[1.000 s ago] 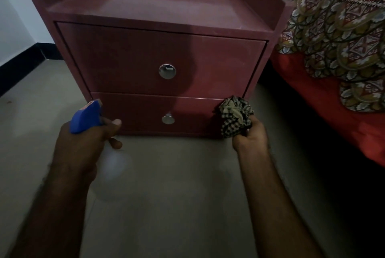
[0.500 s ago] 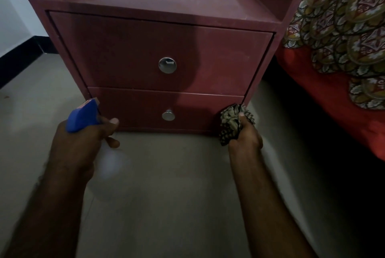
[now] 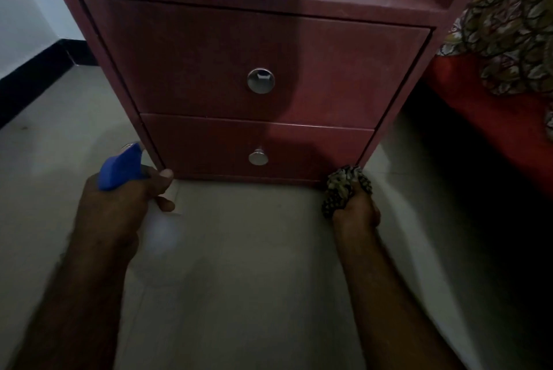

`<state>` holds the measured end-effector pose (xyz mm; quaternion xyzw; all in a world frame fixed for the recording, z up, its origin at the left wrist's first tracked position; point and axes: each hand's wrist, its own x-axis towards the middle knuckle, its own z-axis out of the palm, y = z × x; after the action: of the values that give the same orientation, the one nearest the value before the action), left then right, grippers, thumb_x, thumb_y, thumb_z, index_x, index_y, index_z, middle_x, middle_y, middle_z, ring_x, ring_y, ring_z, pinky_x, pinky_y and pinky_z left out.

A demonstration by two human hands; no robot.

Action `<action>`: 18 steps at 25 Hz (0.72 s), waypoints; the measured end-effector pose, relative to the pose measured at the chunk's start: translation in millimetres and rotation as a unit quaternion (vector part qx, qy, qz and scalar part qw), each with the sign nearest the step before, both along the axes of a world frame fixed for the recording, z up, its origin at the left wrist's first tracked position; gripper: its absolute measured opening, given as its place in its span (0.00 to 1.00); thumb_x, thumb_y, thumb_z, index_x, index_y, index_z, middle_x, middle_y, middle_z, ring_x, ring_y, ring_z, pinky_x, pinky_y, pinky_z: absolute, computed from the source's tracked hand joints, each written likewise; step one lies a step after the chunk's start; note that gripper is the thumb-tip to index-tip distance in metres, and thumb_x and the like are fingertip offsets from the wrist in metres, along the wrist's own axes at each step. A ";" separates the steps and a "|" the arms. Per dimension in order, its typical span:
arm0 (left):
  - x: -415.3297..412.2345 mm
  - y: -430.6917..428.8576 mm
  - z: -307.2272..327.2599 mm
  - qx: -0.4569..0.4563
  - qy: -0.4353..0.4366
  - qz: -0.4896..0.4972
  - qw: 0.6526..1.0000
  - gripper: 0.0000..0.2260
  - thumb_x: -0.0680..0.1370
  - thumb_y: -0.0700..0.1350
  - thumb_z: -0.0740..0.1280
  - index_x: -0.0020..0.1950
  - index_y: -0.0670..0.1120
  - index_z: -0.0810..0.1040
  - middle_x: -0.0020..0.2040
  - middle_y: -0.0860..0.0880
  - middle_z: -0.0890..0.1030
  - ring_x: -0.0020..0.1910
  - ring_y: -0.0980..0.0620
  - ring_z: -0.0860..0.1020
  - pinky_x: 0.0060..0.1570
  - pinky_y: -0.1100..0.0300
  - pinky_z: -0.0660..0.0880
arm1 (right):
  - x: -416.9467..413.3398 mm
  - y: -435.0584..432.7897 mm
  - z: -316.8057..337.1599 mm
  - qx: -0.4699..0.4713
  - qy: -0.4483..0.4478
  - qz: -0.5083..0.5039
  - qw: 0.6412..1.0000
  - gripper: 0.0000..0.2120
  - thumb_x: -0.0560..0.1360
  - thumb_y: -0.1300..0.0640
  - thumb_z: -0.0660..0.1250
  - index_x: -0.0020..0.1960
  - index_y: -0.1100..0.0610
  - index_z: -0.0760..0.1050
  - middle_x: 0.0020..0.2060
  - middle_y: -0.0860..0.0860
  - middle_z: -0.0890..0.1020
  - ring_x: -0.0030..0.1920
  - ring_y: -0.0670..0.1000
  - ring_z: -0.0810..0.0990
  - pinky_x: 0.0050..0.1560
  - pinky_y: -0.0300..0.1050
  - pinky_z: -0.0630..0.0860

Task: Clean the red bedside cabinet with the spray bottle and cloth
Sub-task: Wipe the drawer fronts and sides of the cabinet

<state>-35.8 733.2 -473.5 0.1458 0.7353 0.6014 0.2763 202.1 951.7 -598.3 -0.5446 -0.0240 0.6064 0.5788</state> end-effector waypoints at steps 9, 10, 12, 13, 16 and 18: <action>-15.3 -6.1 1.2 0.015 0.009 0.017 1.000 0.05 0.74 0.38 0.74 0.45 0.47 0.80 0.43 0.44 0.81 0.36 0.45 0.81 0.54 0.37 0.79 | -62.6 -24.5 -0.4 0.004 0.076 -0.008 0.997 0.09 0.77 0.65 0.72 0.57 0.62 0.82 0.58 0.59 0.85 0.50 0.59 0.86 0.46 0.52 0.84; -16.5 -5.4 1.3 0.017 0.007 0.019 1.000 0.05 0.74 0.38 0.74 0.45 0.47 0.80 0.44 0.44 0.81 0.36 0.45 0.81 0.54 0.37 0.79 | -75.2 -29.8 0.0 0.003 0.082 0.004 0.997 0.06 0.77 0.65 0.71 0.54 0.60 0.82 0.58 0.60 0.85 0.46 0.58 0.85 0.40 0.49 0.82; -19.7 -5.0 0.9 0.021 0.007 0.027 0.999 0.05 0.74 0.38 0.74 0.44 0.46 0.80 0.45 0.44 0.81 0.36 0.44 0.81 0.55 0.36 0.80 | -96.9 -40.3 -2.1 0.001 0.084 0.033 0.996 0.05 0.77 0.65 0.70 0.51 0.59 0.82 0.59 0.61 0.84 0.46 0.58 0.83 0.36 0.45 0.78; -21.1 -5.2 0.7 0.023 0.009 0.032 0.999 0.05 0.74 0.38 0.74 0.44 0.47 0.80 0.44 0.45 0.81 0.36 0.44 0.81 0.54 0.37 0.80 | -104.8 -45.1 -3.3 -0.002 0.079 0.052 0.996 0.05 0.78 0.65 0.70 0.51 0.58 0.81 0.60 0.61 0.83 0.48 0.58 0.82 0.35 0.44 0.78; -23.5 -4.8 0.5 0.034 0.023 0.035 0.999 0.06 0.74 0.38 0.74 0.43 0.47 0.80 0.42 0.46 0.81 0.34 0.45 0.81 0.52 0.38 0.80 | -114.6 -50.3 -6.5 -0.006 0.068 0.046 0.997 0.11 0.77 0.65 0.72 0.59 0.61 0.80 0.60 0.61 0.83 0.51 0.60 0.84 0.34 0.44 0.79; -24.6 -3.9 -0.2 0.035 0.028 0.035 0.998 0.05 0.74 0.39 0.74 0.43 0.47 0.80 0.43 0.46 0.82 0.34 0.46 0.82 0.52 0.38 0.80 | -111.2 -49.9 -6.5 -0.024 0.052 0.041 0.998 0.13 0.77 0.65 0.72 0.61 0.63 0.79 0.61 0.61 0.83 0.53 0.60 0.84 0.40 0.48 0.81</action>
<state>-60.3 729.3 -473.7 0.1464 0.7260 0.6315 0.2295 90.9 901.9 -604.8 -0.5247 -0.0019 0.6573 0.5410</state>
